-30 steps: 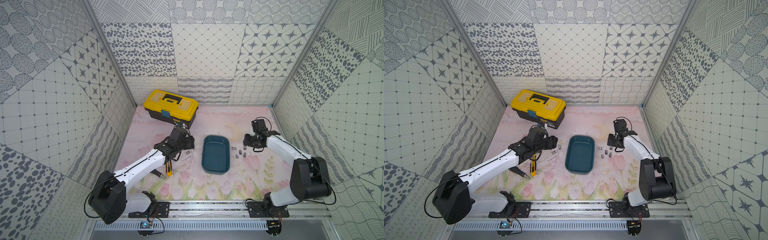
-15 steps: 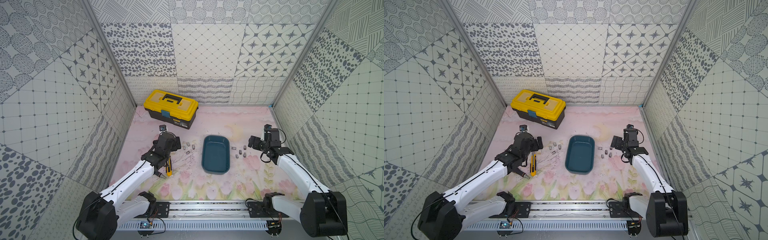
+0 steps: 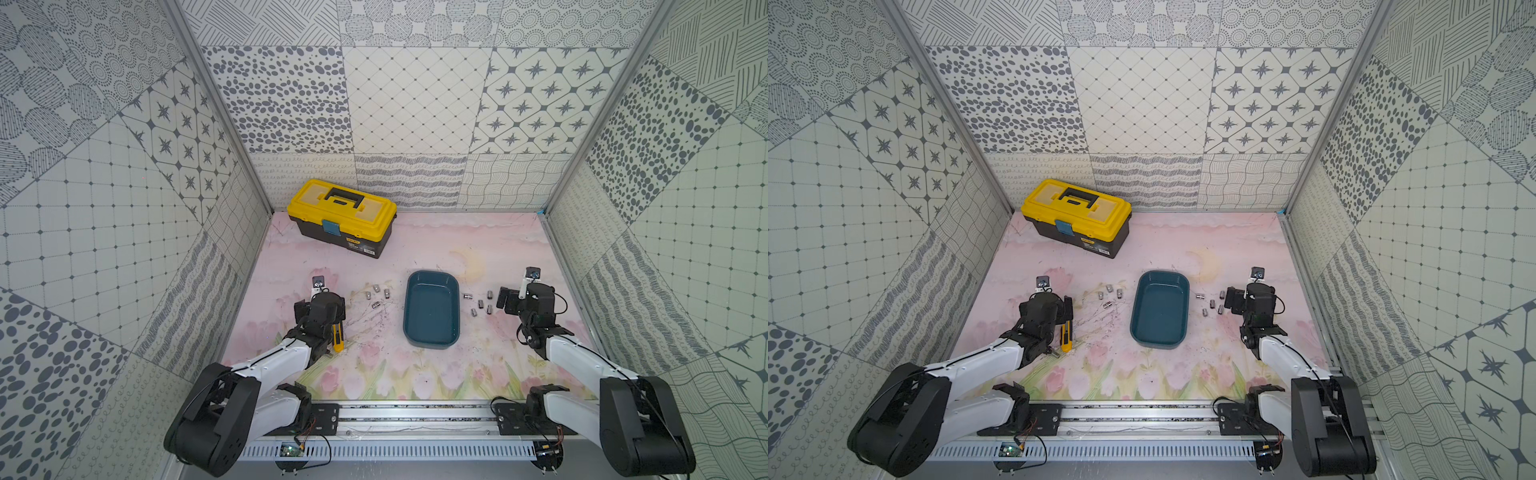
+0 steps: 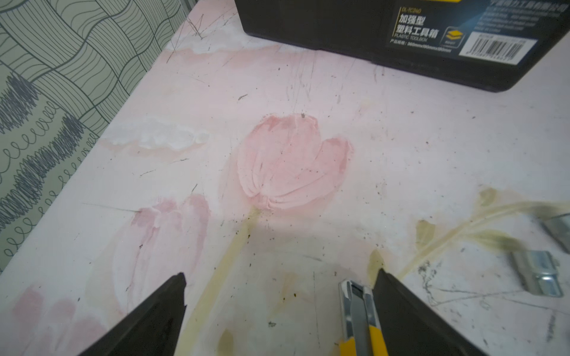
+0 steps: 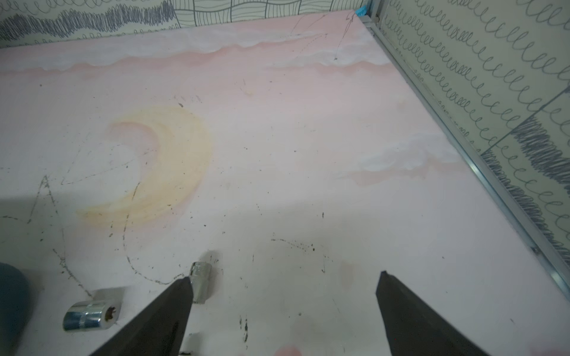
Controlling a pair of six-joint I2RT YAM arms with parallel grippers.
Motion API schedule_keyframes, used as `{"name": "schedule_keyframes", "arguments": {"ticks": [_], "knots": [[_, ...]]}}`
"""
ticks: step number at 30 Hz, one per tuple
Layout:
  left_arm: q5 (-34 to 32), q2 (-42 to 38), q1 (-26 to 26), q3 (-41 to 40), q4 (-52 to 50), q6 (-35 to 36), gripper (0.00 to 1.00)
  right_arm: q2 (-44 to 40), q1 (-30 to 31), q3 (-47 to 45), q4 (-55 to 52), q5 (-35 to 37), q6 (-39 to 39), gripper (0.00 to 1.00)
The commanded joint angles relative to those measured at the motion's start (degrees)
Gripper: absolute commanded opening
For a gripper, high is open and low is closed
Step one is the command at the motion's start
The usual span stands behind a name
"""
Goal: Take out the socket from the storage box
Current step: Reset both arms
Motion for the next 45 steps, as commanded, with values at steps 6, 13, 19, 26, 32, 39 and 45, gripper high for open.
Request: {"name": "schedule_keyframes", "arguments": {"ticks": [6, 13, 19, 26, 32, 39, 45], "knots": [[10.36, 6.65, 2.74, -3.76, 32.51, 9.26, 0.99, 2.55, -0.29, -2.76, 20.42, -3.8, -4.66, 0.99], [14.31, 9.98, 4.66, -0.31, 30.38, 11.08, 0.99, 9.08, -0.3, -0.34, 24.97, -8.36, -5.41, 0.99], [17.87, 12.42, 8.22, -0.62, 33.72, 9.49, 0.99, 17.05, -0.26, 1.9, 30.66, -10.54, -5.71, 0.99], [23.85, 17.85, 11.19, 0.3, 36.81, 8.66, 0.99, 23.69, -0.3, 2.2, 36.19, -10.99, -5.61, 0.99], [24.87, 21.09, 11.24, 2.07, 35.86, 8.69, 0.99, 23.83, -0.28, 4.44, 31.94, -5.32, -3.63, 0.99], [22.16, 21.67, 11.52, 4.69, 31.71, 7.69, 0.99, 23.82, -0.28, 4.53, 31.7, -5.37, -3.61, 0.99], [22.16, 21.8, 11.59, 4.76, 31.73, 7.68, 0.99, 23.85, -0.3, 4.51, 31.69, -5.28, -3.61, 0.99]]}}
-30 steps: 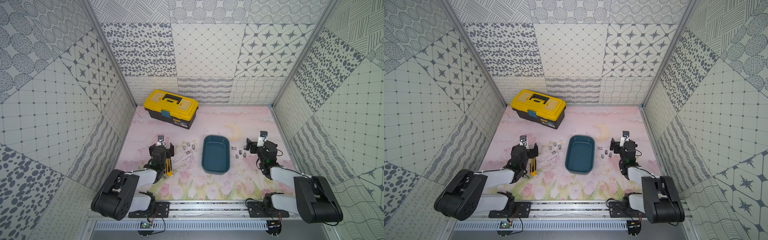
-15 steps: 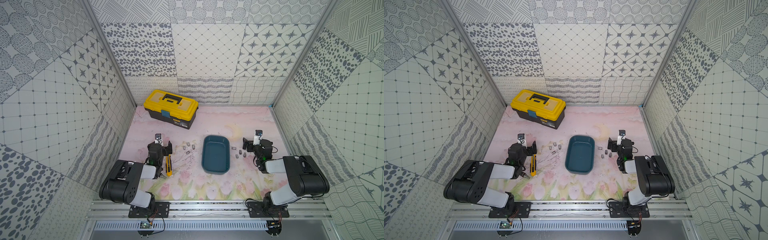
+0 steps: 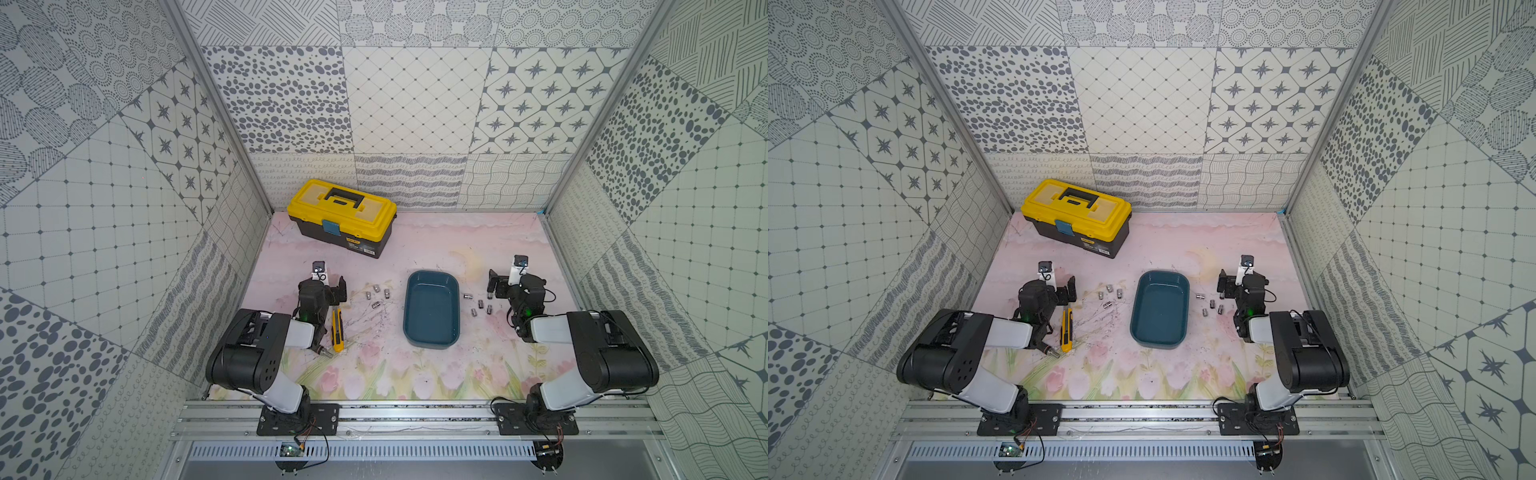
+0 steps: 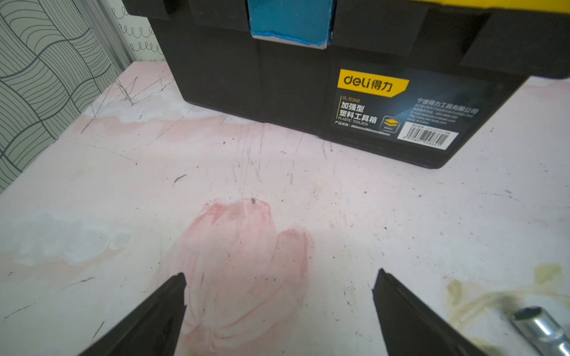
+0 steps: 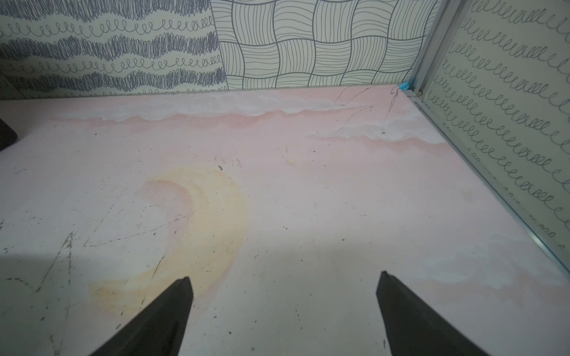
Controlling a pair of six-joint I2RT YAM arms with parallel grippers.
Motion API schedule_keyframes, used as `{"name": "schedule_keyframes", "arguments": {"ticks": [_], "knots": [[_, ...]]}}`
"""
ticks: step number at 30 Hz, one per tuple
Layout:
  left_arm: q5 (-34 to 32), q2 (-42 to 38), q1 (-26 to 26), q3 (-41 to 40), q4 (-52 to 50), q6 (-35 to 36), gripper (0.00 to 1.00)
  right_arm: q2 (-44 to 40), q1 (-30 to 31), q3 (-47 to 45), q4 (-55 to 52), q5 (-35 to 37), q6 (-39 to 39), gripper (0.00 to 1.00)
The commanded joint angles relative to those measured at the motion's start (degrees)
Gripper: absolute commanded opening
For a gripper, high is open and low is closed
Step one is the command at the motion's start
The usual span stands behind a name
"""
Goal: Take out the socket from the storage box
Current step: Reset both arms
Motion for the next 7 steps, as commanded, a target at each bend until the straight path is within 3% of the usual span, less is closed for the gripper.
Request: {"name": "schedule_keyframes", "arguments": {"ticks": [1, 7], "knots": [[0.46, 0.15, 0.31, 0.72, 0.22, -0.43, 0.99, 0.06, -0.19, 0.88, 1.45, 0.72, 0.57, 0.99], [0.46, 0.19, 0.37, 0.78, 0.16, -0.41, 0.99, 0.06, -0.21, 0.91, 1.36, 0.67, 0.57, 0.99]]}}
